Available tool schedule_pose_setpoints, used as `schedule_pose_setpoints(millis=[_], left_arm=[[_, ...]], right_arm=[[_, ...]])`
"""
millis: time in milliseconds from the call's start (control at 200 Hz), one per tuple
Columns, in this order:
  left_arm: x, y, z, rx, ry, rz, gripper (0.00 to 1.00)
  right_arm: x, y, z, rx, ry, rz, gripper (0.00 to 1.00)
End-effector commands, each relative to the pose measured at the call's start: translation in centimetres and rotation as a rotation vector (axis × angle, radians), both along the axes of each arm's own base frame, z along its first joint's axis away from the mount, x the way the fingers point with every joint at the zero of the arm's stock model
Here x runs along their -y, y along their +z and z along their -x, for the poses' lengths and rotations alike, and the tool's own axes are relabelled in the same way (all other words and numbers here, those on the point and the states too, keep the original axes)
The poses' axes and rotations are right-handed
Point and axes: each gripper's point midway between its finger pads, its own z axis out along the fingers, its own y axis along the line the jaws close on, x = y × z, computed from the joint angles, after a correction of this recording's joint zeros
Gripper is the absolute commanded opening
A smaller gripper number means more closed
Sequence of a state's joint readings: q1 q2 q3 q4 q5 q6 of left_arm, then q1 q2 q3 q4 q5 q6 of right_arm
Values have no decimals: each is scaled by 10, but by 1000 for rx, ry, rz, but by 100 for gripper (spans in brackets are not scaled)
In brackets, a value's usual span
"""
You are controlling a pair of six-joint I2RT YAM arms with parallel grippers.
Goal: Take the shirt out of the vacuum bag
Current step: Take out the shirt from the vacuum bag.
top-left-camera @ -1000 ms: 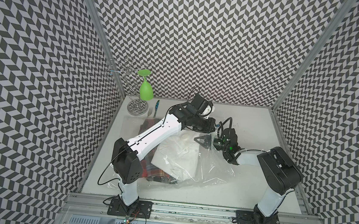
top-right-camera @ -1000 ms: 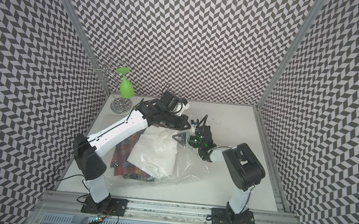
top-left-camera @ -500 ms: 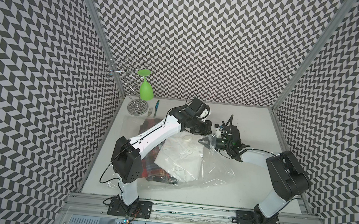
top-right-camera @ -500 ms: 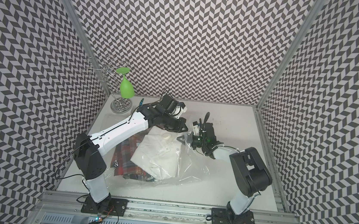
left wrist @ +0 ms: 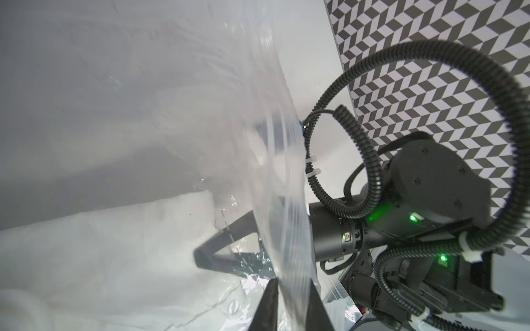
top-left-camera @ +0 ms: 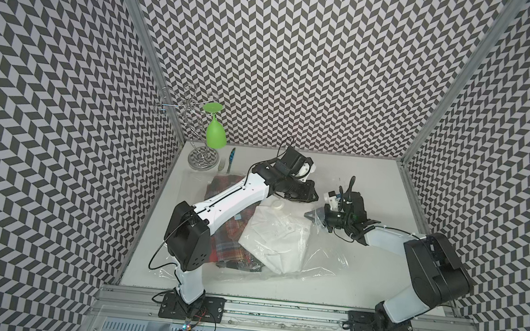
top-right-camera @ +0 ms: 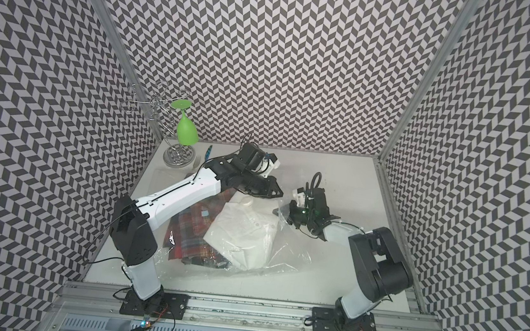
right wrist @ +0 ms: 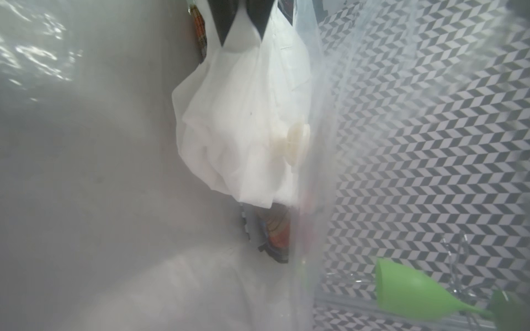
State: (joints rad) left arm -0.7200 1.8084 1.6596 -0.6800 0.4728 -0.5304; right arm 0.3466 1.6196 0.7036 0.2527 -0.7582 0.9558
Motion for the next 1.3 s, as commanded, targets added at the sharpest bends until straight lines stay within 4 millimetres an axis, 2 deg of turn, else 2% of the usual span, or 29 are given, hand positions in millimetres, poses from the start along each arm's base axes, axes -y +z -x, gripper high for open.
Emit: schedule_pose_setpoints(millis=[0, 35, 55, 80, 95, 270, 466, 541, 946, 1091, 1297], left_arm=[[12, -1, 3, -16, -23, 58, 55], [9, 1, 1, -10, -12, 59, 66], [8, 2, 0, -7, -6, 60, 84], [6, 3, -1, -5, 2, 62, 97], [5, 4, -2, -6, 7, 63, 99], [-28, 6, -17, 1, 114, 62, 99], [-91, -18, -39, -20, 281, -17, 99], [-106, -23, -41, -22, 309, -32, 99], [-176, -99, -35, -106, 438, -213, 99], [-195, -118, -33, -135, 470, -260, 99], [-209, -134, -29, -162, 487, -293, 99]], right_arm=[[12, -16, 1, -3, -7, 34, 0], [16, -19, 1, -5, -12, 42, 0], [18, -20, 0, -7, -16, 44, 0], [22, -22, 0, -8, -22, 49, 0], [24, -24, -1, -10, -26, 52, 0], [43, -33, -3, -23, -43, 73, 0], [65, -38, -7, -30, -69, 105, 0], [71, -40, -9, -29, -73, 116, 0], [120, -40, -32, -2, -158, 215, 0], [140, -36, -41, 6, -198, 246, 0], [173, -38, -43, -19, -283, 294, 0]])
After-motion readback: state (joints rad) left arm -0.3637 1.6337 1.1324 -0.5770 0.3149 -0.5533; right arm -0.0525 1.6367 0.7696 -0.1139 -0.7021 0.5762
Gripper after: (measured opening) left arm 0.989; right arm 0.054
